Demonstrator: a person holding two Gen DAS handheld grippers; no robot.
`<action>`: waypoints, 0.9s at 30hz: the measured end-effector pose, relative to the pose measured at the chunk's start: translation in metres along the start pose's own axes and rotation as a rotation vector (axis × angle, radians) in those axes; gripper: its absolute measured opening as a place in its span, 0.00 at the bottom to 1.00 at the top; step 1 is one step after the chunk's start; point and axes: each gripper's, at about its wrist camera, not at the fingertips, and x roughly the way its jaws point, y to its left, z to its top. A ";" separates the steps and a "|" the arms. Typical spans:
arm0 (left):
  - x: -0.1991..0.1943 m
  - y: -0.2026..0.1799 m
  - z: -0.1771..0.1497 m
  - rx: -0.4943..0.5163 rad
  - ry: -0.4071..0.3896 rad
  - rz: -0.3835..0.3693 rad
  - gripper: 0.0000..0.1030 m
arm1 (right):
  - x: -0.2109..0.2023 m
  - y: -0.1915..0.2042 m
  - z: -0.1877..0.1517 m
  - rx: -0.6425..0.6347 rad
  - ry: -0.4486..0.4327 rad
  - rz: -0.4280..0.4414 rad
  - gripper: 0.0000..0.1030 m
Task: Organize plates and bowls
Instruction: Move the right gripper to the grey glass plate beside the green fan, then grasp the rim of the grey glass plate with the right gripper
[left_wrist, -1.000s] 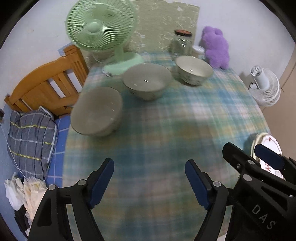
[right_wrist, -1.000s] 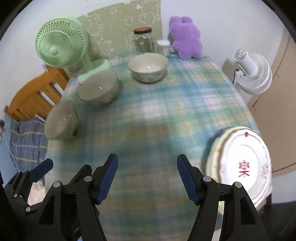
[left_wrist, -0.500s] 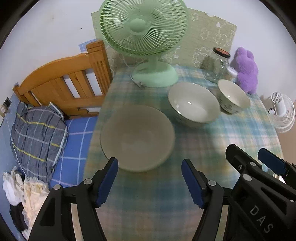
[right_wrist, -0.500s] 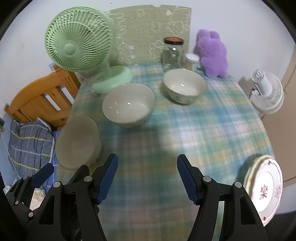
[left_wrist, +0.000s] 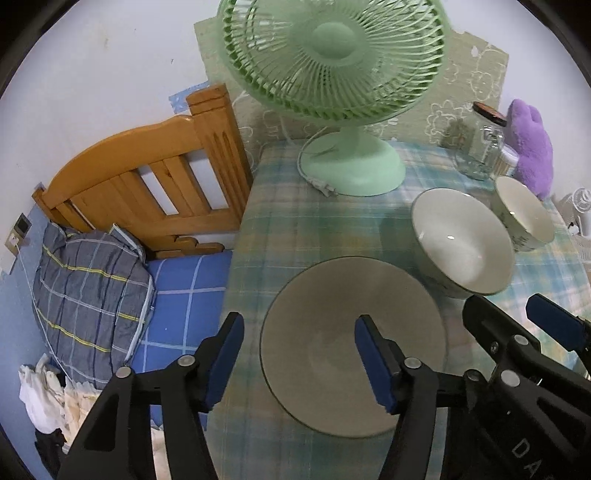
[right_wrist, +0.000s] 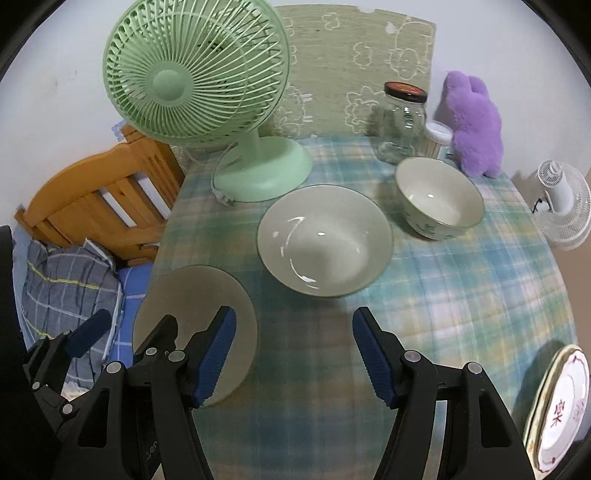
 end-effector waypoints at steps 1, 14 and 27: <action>0.005 0.001 -0.001 -0.002 0.007 0.002 0.59 | 0.005 0.002 0.001 -0.001 0.006 -0.004 0.62; 0.044 0.009 -0.004 -0.012 0.078 -0.045 0.40 | 0.051 0.027 -0.001 -0.034 0.085 -0.010 0.34; 0.043 0.013 -0.008 0.008 0.099 -0.056 0.27 | 0.059 0.038 -0.002 -0.059 0.122 -0.017 0.15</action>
